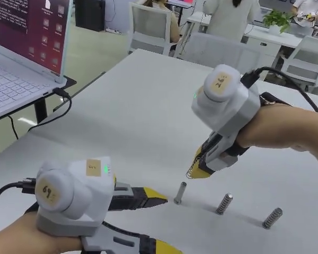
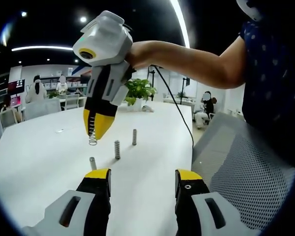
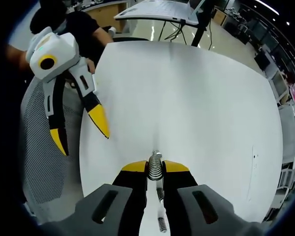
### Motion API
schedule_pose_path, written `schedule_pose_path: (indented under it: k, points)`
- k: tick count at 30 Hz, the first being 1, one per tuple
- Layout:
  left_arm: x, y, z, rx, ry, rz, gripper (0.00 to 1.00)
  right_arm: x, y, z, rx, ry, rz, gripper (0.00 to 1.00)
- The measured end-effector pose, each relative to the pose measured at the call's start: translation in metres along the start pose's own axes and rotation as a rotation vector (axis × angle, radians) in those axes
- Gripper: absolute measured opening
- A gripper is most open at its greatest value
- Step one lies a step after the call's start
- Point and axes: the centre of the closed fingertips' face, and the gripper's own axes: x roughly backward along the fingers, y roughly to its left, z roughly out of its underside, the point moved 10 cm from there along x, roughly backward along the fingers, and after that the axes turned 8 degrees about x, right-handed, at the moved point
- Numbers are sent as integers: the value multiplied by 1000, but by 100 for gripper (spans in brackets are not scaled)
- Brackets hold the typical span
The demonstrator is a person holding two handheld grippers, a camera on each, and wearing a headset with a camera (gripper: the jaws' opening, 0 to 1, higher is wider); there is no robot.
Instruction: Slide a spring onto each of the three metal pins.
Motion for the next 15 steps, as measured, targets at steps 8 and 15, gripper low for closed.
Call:
schedule_pose_path:
  k: [8, 15]
  points:
    - [-1, 1, -1, 0, -1, 1, 47, -3, -3, 1, -2, 6, 0, 9]
    - [-1, 2, -1, 3, -2, -1, 47, -10, -4, 1, 3, 24, -8, 9]
